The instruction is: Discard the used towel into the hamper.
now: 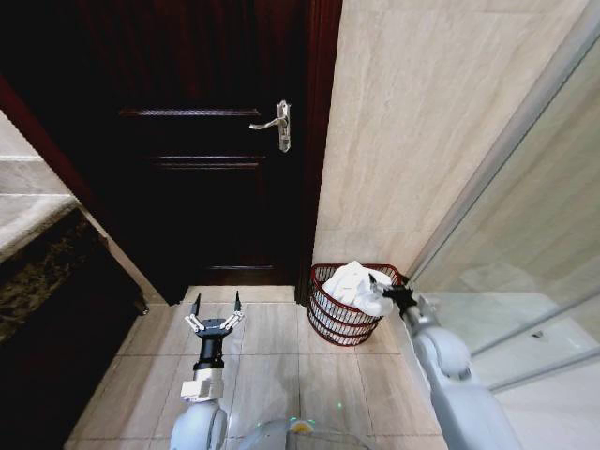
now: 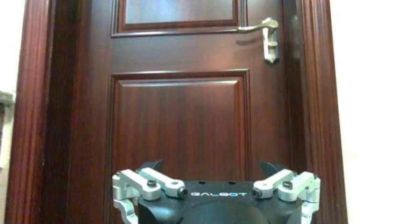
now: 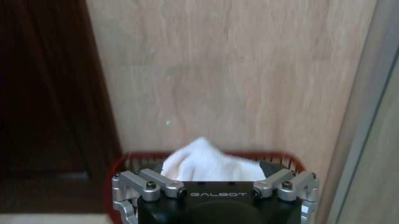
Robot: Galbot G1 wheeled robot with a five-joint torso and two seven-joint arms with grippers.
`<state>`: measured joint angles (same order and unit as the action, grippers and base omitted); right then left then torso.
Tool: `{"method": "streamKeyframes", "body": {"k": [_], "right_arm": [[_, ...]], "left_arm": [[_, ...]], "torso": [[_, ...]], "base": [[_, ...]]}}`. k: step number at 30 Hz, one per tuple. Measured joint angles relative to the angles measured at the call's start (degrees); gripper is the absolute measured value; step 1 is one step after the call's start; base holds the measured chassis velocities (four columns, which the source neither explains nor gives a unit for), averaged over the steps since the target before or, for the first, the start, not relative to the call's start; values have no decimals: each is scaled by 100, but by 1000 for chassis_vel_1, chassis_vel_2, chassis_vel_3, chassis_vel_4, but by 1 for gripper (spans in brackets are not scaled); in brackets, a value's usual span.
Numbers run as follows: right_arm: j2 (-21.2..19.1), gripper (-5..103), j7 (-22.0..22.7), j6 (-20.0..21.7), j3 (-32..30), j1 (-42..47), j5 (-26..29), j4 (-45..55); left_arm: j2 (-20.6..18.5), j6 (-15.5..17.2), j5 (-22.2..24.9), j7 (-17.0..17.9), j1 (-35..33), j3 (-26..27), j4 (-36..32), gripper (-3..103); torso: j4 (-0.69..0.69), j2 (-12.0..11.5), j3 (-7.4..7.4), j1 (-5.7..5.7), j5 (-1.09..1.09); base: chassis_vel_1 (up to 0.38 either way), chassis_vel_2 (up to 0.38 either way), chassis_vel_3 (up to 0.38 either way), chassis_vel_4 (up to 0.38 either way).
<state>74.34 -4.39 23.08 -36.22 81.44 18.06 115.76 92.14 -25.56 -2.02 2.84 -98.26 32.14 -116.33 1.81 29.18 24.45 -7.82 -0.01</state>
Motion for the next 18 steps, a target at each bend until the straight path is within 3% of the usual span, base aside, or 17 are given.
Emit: {"method": "streamKeyframes", "body": {"k": [8, 18], "right_arm": [[237, 100, -28, 0, -24, 774, -162, 305], [301, 100, -137, -422, -42, 679, -274, -319]], "left_arm": [[0, 190, -214, 19, 150, -265, 1, 100], [0, 264, -392, 31, 140, -412, -12, 100]], "torso": [[0, 0, 1, 0, 0], [1, 0, 1, 0, 0]], "base": [[0, 0, 0, 0], [0, 0, 0, 0]]}}
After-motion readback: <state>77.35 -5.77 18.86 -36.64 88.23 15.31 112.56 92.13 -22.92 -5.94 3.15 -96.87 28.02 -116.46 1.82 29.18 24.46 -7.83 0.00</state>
